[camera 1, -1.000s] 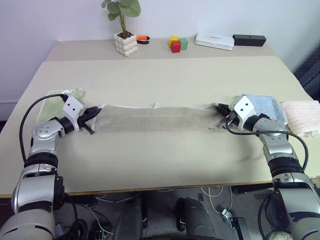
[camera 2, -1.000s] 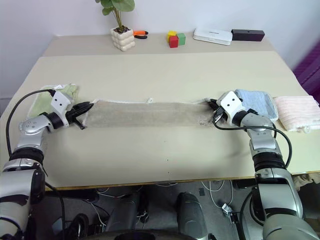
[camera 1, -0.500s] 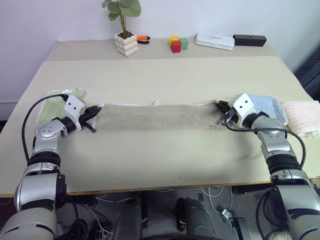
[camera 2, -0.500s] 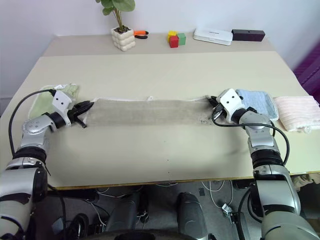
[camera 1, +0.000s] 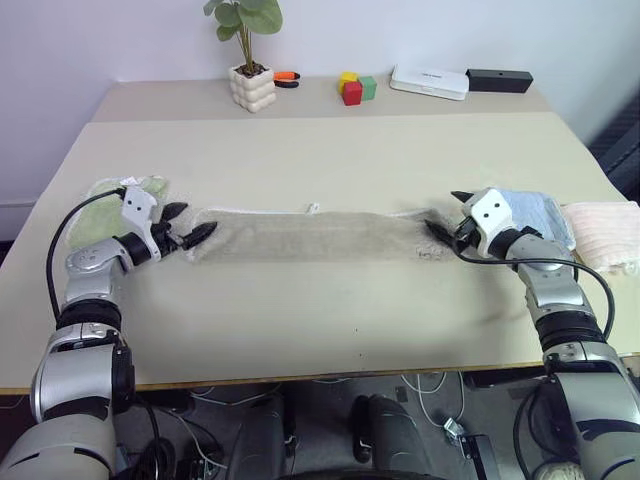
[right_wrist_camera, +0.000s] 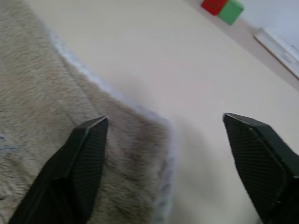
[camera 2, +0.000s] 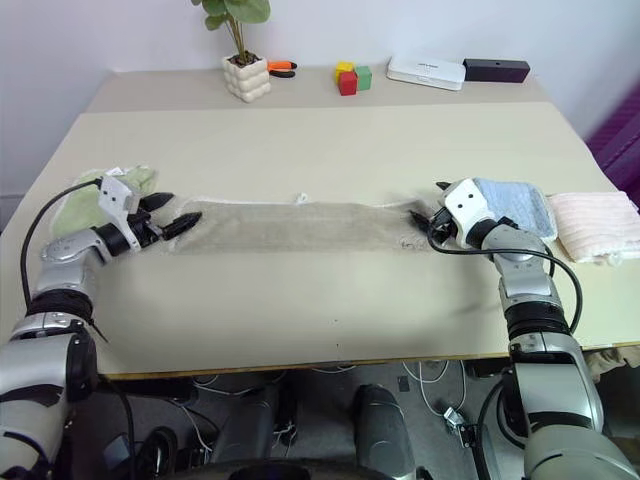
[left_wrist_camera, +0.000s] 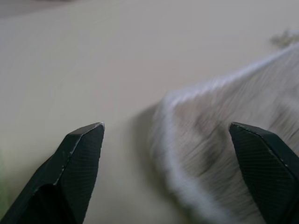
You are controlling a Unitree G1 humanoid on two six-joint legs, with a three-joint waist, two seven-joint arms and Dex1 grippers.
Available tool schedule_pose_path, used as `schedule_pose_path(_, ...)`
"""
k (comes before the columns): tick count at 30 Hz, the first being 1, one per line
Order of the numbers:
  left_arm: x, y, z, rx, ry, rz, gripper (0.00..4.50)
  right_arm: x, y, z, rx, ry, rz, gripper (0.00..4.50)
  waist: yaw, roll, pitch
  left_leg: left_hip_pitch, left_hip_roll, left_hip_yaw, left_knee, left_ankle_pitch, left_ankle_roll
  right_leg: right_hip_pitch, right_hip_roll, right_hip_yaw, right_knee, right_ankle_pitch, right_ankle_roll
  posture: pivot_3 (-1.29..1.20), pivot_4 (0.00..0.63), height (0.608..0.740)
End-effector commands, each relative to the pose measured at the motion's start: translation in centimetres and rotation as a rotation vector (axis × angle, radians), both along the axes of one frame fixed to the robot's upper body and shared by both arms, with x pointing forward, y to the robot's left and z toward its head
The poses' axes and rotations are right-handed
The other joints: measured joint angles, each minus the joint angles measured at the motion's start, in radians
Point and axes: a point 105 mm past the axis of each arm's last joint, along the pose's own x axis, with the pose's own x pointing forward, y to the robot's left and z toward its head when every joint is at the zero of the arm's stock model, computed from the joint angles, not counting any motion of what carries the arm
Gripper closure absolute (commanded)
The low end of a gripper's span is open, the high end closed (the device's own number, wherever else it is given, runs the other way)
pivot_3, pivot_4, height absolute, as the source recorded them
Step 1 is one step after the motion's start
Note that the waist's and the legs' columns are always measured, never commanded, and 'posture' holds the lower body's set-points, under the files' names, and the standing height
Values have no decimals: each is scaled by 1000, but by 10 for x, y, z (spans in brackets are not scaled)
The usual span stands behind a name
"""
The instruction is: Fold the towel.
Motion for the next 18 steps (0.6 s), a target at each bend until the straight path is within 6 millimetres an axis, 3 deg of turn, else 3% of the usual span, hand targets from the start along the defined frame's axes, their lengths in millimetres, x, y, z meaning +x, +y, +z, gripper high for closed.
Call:
schedule_pose_path(1, 4, -14, 65, -192, -146, -61, 267, 1, 8, 52, 119, -139, 37, 712, -1, 0, 0, 0, 0, 0, 0, 0, 0, 0, 0, 0, 0, 0, 0, 0, 150, 740)
schedule_pose_path(3, 2, -30, 71, -219, -156, -109, 878, 0, 19, 57, 143, -148, 64, 1308, -1, 0, 0, 0, 0, 0, 0, 0, 0, 0, 0, 0, 1, 0, 0, 0, 150, 740)
schedule_pose_path(7, 0, -58, 78, -294, -174, -135, 2864, 0, 44, 66, 238, -164, 83, 3342, -1, 0, 0, 1, 0, 0, 1, 0, 0, 1, 0, 0, 1, 0, 0, 0, 150, 740)
schedule_pose_path(9, 1, -76, 72, -319, -165, -122, 3930, 1, 62, 63, 291, -163, 79, 4381, -1, 0, 0, 1, 0, -1, 1, 0, -1, 1, 0, 0, 1, 0, 0, 0, 150, 740)
schedule_pose_path(10, 2, -84, 67, -327, -155, -118, 4363, 1, 69, 59, 310, -153, 68, 4500, 0, 0, 0, 1, 0, -1, 1, 1, -1, 1, 0, 0, 1, 0, 0, 0, 150, 740)
schedule_pose_path(11, 2, -91, 63, -332, -150, -112, 4443, 2, 74, 54, 308, -144, 50, 4500, 0, 0, 0, 1, 0, -1, 1, 1, -1, 1, 0, 0, 1, 0, 0, 0, 150, 740)
schedule_pose_path(14, 8, -104, 44, -377, -106, -57, 4443, 6, 84, 39, 362, -105, -23, 4500, 5, 0, 0, 1, 0, -1, 2, 1, -1, 2, 0, 0, 1, 0, 0, 0, 150, 740)
schedule_pose_path(18, 10, -130, 11, -395, 6, -46, 4443, 18, 85, -5, 337, 45, -161, 4500, 4, 0, 0, 0, 0, -1, 3, 1, -1, 2, 0, 0, 2, 0, 0, 0, 150, 740)
